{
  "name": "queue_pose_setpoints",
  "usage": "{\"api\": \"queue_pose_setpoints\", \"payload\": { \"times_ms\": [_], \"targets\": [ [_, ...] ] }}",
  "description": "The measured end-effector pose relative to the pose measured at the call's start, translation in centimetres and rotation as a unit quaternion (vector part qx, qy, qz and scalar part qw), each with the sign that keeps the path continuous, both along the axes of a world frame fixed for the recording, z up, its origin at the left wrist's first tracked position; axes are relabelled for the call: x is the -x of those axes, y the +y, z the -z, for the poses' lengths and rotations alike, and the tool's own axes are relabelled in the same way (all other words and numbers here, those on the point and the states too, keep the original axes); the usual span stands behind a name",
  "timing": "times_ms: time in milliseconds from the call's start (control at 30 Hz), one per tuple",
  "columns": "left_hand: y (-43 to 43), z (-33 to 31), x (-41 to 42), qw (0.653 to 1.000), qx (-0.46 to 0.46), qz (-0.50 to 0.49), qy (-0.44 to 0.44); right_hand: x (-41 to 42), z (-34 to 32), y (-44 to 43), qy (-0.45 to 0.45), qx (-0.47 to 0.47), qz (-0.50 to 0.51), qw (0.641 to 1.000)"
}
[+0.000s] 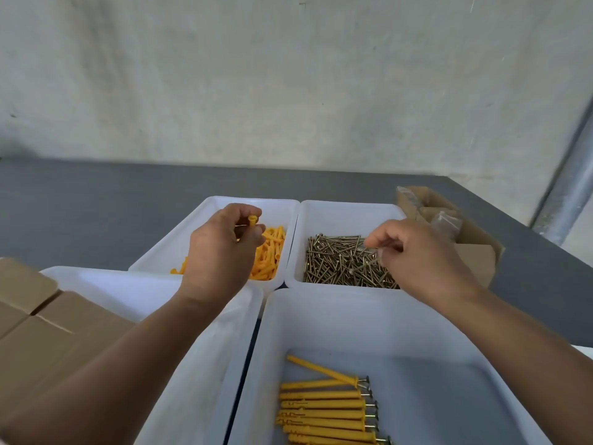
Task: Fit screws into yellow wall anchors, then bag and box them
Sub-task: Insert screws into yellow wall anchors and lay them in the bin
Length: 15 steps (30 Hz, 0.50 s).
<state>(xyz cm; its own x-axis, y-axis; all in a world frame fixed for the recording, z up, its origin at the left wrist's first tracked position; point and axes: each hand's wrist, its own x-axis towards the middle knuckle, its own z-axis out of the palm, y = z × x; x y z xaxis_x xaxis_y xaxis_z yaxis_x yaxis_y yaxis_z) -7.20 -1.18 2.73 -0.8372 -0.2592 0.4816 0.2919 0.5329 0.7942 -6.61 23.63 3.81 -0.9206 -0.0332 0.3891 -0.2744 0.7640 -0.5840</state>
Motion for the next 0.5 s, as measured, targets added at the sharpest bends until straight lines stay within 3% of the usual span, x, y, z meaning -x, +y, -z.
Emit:
{"api": "queue_pose_setpoints", "payload": {
  "times_ms": [133, 233, 367, 500],
  "targets": [
    [0.8, -0.5, -0.6, 0.986, -0.126, 0.094, -0.050, -0.4, -0.7, -0.1, -0.005, 0.148, -0.021, 0.989],
    [1.5, -0.8, -0.7, 0.986, -0.111, 0.115, -0.047, -0.5, -0.6, -0.4, -0.034, 0.238, -0.052, 0.969],
    [2.2, -1.7, -0.8, 0.974, -0.170, 0.145, -0.038, -0.3, -0.7, -0.4, -0.047, 0.331, -0.096, 0.938],
    [2.9, -1.6, -1.4, 0.949, -0.190, 0.216, -0.130, -0.1, -0.9, -0.4, -0.059, 0.399, -0.144, 0.904]
  ]
}}
